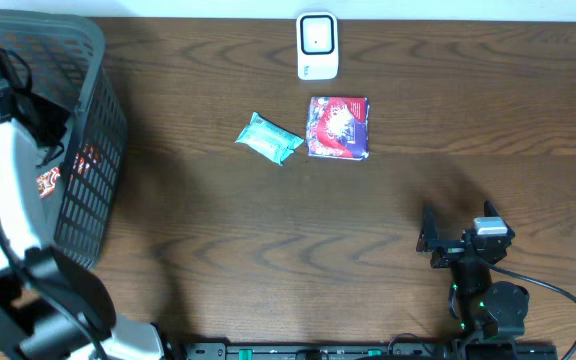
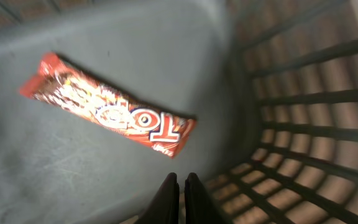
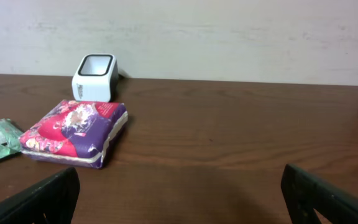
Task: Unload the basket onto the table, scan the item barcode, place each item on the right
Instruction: 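Reach the left gripper into the basket and grasp the orange Toppers chocolate bar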
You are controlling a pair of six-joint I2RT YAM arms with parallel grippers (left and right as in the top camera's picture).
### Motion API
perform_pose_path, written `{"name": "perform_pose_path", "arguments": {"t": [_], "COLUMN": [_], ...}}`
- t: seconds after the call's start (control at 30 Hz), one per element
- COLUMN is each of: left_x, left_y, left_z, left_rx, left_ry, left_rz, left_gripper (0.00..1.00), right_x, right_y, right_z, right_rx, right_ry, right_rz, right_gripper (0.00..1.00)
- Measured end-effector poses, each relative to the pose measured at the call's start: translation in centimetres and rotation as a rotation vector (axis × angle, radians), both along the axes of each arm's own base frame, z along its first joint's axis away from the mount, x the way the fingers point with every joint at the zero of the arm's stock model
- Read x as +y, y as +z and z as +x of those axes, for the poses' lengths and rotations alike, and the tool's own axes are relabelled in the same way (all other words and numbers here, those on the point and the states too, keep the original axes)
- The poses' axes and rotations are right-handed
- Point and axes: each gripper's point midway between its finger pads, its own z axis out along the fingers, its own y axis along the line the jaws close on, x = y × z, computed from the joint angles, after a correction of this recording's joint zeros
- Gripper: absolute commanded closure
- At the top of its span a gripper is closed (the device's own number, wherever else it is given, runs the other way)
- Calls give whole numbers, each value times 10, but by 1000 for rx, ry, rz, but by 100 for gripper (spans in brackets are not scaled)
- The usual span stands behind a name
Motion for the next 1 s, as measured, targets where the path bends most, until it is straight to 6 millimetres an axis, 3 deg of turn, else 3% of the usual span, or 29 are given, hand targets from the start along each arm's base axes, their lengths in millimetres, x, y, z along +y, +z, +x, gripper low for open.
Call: {"name": "perform_pose_path", "arguments": {"t": [0.03, 0.13, 0.17, 0.47, 0.6, 0.77, 0.87, 1.0], "left_x": [0, 4, 6, 22, 25, 31, 38, 41], "left_y": [8, 7, 1, -91, -121, -144, -145, -144], "left_z": [0, -1, -2, -22, -21, -9, 0, 6], "left_rx": [-17, -17, -5, 153, 162, 131, 84, 59], "left_ry": [-4, 39, 71, 486, 619, 683, 695, 692], "left_rz": [13, 12, 9, -79, -111, -119, -106, -100], "left_gripper": [46, 7, 4, 2, 2, 2, 3, 30], "right_x": [0, 0, 0, 0, 0, 0, 0, 0], "right_y": [0, 0, 0, 0, 0, 0, 0, 0], "right_z": [0, 0, 0, 0, 0, 0, 0, 0], "right_rx": [0, 0, 0, 0, 0, 0, 0, 0], "right_ry": [0, 0, 0, 0, 0, 0, 0, 0], "right_rz": [0, 0, 0, 0, 0, 0, 0, 0], "right_gripper": [1, 1, 1, 1, 1, 1, 1, 1]}}
